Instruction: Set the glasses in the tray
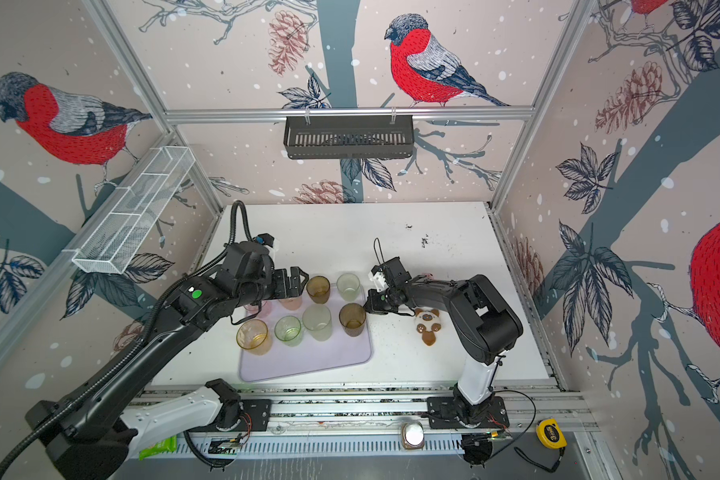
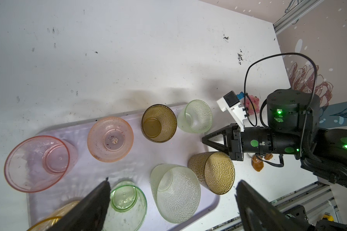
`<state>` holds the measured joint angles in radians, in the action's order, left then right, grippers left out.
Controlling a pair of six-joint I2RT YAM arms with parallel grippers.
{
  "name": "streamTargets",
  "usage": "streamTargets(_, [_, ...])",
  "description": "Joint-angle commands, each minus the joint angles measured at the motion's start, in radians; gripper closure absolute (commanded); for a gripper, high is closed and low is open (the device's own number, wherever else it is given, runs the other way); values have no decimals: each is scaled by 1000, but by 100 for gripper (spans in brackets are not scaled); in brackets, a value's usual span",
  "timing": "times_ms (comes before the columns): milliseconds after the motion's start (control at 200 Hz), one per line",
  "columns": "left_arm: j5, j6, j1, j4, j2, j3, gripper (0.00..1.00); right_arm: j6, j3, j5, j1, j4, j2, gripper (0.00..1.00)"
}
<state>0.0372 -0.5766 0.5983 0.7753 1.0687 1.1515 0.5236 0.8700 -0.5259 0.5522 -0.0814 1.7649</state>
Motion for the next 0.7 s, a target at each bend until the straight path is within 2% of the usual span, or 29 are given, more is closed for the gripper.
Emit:
streamTargets(0, [15,3,-2,-13,4,4,3,-18,-15,24,-14,-2,-26,92])
streamTargets(691, [-2,11,-2,-29,24,14,3,47,-194,37,-130,42,-218,92])
